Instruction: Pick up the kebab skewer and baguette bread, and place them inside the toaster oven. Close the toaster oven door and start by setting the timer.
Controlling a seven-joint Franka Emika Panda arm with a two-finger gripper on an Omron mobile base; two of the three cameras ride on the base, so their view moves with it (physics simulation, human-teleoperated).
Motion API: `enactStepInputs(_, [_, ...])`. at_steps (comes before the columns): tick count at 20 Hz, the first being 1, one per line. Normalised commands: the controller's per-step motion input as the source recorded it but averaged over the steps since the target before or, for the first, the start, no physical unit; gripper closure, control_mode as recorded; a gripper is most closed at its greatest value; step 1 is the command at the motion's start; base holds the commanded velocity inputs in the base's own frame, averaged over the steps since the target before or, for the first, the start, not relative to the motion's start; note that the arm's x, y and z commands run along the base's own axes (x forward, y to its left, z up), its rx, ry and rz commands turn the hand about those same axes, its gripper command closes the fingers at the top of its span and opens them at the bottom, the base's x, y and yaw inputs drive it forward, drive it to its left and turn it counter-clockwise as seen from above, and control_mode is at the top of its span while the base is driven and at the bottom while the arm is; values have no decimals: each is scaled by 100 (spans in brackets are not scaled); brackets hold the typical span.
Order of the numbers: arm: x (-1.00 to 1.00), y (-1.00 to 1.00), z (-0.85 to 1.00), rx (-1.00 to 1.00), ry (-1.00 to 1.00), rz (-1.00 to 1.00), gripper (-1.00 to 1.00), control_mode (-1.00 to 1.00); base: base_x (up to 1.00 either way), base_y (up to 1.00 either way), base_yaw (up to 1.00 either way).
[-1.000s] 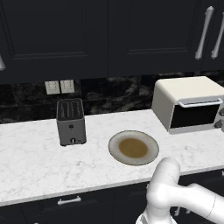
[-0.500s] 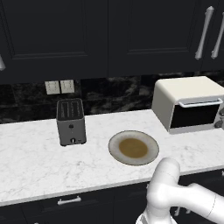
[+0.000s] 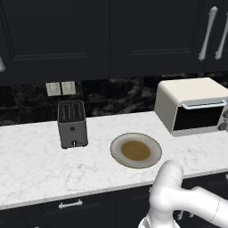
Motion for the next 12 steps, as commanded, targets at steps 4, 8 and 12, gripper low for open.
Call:
enactStepInputs(4, [-11, 3, 5, 14, 1, -8, 100, -100, 0, 0, 0])
enactStepInputs(8, [-15, 9, 7, 29, 11, -8, 100, -100, 0, 0, 0])
enactStepInputs(12, [-23, 11, 7, 38, 13, -7, 100, -100, 0, 0, 0])
